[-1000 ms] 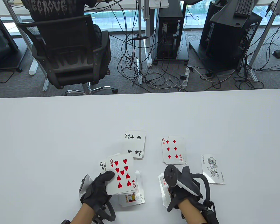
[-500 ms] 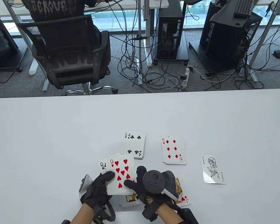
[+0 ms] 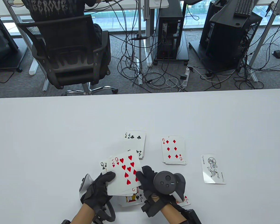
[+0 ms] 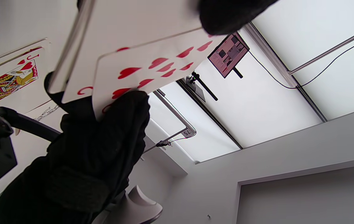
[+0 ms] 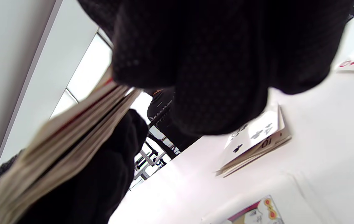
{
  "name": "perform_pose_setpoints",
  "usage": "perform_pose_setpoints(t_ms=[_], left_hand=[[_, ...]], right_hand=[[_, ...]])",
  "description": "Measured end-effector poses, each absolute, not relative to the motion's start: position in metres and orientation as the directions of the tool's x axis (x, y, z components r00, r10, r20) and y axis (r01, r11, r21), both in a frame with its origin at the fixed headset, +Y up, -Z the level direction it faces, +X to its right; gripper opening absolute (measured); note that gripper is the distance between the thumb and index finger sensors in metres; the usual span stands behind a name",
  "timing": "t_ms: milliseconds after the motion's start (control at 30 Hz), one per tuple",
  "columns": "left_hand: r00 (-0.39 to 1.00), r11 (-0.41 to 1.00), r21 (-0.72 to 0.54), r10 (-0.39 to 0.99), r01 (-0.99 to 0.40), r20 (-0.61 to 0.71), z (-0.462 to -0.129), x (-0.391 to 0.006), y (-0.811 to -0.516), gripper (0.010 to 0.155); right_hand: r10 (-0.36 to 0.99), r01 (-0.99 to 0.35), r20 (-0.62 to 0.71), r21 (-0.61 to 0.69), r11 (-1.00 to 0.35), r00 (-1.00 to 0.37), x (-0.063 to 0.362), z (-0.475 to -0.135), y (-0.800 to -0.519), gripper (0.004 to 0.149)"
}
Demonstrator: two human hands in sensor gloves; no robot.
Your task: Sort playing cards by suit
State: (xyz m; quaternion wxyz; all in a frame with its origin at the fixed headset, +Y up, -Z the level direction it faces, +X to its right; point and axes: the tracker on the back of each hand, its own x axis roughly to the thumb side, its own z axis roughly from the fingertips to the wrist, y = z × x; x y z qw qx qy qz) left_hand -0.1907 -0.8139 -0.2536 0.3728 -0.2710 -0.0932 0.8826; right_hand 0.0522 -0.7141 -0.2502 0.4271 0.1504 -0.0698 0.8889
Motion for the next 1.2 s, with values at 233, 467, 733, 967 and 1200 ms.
perform_pose_setpoints(t_ms=[233,467,733,967,1200], left_hand=[[-0.578,-0.709,-0.354,0.704,-0.61,-0.413,-0.253,-0.19,-0.814,0.055],[-0.58,-0.711,-0.348,0.702,-0.611,-0.414,-0.253,-0.19,-0.813,0.055],[-0.577,-0.71,-0.341,0.701,-0.616,-0.419,-0.252,-0.19,-0.813,0.055],[-0.576,-0.708,-0.339,0.703,-0.619,-0.417,-0.252,-0.191,-0.813,0.055],[-0.575,-0.709,-0.338,0.702,-0.619,-0.42,-0.251,-0.191,-0.813,0.055]], right_hand=[[0.807,-0.834,0.241,-0.025,-0.551,-0.54,0.103,-0.251,-0.712,0.041],[0.754,-0.755,0.073,0.022,-0.656,-0.653,0.16,-0.246,-0.723,0.041],[0.603,-0.597,-0.047,0.215,-0.772,-0.796,0.179,-0.234,-0.751,0.043],[0.231,-0.208,0.025,0.349,-0.914,-0.973,0.161,-0.232,-0.767,0.047],[0.061,-0.034,0.058,0.375,-0.926,-0.996,0.148,-0.236,-0.769,0.052]])
